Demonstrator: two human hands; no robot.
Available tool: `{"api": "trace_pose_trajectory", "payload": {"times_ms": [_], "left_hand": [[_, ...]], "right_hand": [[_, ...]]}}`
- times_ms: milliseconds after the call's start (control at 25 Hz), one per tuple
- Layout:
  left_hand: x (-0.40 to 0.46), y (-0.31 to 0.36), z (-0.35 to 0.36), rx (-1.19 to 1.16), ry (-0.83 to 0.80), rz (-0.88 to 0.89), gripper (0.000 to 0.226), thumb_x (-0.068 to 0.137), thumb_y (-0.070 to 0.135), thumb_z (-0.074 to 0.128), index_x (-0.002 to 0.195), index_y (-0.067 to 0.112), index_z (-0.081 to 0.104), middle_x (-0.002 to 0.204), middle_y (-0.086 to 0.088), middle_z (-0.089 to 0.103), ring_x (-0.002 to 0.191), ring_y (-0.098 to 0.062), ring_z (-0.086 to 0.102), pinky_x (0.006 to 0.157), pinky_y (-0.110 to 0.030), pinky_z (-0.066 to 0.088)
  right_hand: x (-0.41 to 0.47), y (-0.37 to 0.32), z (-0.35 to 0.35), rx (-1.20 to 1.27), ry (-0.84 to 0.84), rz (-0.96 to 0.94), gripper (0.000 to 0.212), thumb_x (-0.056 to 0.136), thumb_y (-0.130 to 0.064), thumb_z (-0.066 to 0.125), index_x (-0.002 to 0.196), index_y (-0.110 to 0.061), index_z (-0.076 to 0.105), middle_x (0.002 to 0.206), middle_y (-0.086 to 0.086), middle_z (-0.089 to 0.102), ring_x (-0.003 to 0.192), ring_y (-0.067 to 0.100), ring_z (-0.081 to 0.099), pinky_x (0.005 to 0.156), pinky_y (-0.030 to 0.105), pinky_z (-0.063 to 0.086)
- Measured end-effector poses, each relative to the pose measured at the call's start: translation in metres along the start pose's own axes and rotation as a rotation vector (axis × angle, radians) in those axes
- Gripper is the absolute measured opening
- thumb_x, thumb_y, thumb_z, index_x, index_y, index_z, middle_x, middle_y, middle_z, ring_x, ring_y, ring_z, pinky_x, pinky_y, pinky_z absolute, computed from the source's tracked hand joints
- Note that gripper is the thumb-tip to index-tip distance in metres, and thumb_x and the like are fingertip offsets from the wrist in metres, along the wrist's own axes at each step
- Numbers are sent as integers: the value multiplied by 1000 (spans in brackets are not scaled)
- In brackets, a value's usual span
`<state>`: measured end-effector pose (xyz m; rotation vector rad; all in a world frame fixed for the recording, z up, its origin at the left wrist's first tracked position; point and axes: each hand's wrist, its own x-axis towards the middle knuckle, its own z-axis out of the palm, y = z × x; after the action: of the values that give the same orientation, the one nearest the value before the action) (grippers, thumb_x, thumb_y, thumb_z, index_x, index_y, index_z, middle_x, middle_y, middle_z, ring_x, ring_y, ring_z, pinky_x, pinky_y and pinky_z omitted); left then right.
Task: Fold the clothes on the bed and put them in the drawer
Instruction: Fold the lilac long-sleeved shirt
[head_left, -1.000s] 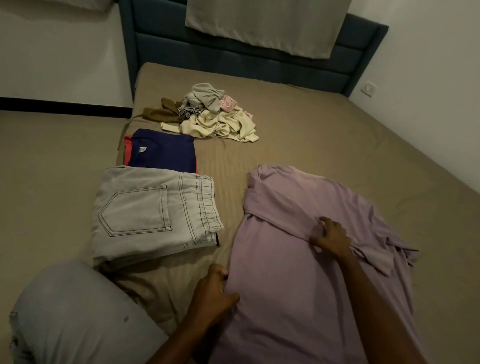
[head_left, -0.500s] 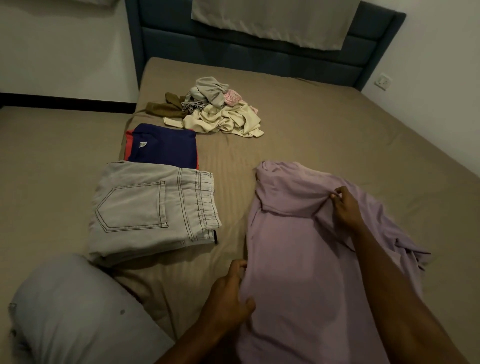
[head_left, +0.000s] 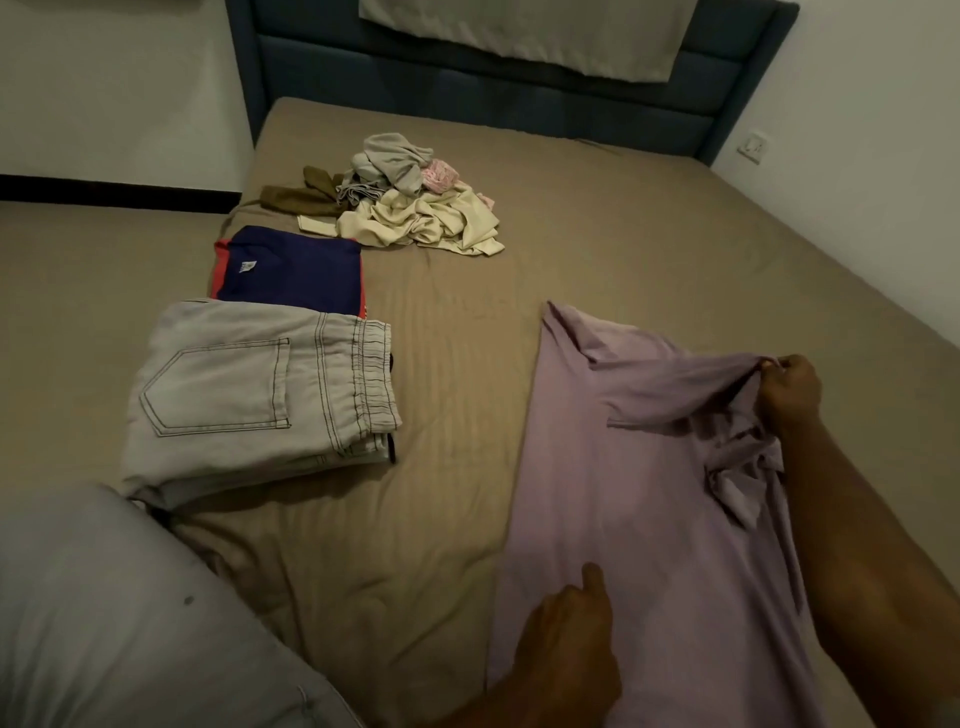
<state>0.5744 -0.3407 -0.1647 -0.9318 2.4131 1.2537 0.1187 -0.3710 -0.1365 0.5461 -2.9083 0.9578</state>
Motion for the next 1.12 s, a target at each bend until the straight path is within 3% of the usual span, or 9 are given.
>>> {"api": "trace_pose_trajectory", "payload": {"times_ms": [160,280,400,560,680,840,920,1000,1120], "left_hand": [[3,-30,15,43,140,45,85,88,66,58,151,17,29,135,-5,62,124,-32,59,100,-41,48],[11,-68,-6,62,469,-2,54,90,70,47,121,25,47,109,3,70,105,-27,66,86,-40,50],[26,-98,-25,12,608,-68,57,84,82,49,98,27,53,92,2,71,91,-25,69,74,-35,50],[31,-97,-15,-5,554,-75,61,76,86,57,90,26,53,83,6,66,77,-16,63,64,-31,44],[23,-94,5,-26,545,-30,55,80,80,60,81,26,51,81,6,66,68,-8,53,60,-33,39],[17,-106,21,-645,331,5,68,59,61,90,112,25,68,106,11,76,93,-6,72,82,-35,61],[11,-117,21,-746,186,73,72,58,45,98,121,21,71,112,9,77,102,-12,74,90,-41,61],[-1,-128,17,-736,49,107,62,64,35,98,118,17,75,107,4,79,95,-15,76,80,-38,62],[-18,-135,13,-636,-41,83,45,67,41,95,100,13,81,80,-5,79,61,-18,70,52,-30,53]], "right_hand": [[-13,28,33,-385,-31,19,46,96,-27,58,127,5,45,130,37,52,122,52,51,104,55,36],[-28,7,63,-432,-8,-143,49,86,-27,57,122,6,51,125,38,53,116,53,52,103,56,36],[-47,-19,91,-459,-58,-266,57,86,-35,54,132,-2,54,133,34,51,121,49,49,105,56,38],[-98,-50,138,-303,-184,-526,64,98,-53,39,148,-14,46,155,25,40,138,43,40,110,55,33],[-129,-40,167,-326,-298,-530,70,102,-69,27,157,-27,33,166,18,25,150,38,26,119,55,23],[-131,-40,168,-337,-324,-469,73,101,-72,23,160,-30,28,168,18,20,153,39,20,122,54,17],[-135,-42,165,-369,-274,-449,76,100,-73,22,160,-26,29,166,23,21,152,41,22,121,54,18],[-143,-38,165,-372,-243,-400,77,101,-71,23,160,-22,30,165,26,22,152,42,22,121,54,19],[-153,-32,162,-324,-286,-385,74,103,-66,29,160,-19,30,165,26,22,152,42,22,122,54,19]]}}
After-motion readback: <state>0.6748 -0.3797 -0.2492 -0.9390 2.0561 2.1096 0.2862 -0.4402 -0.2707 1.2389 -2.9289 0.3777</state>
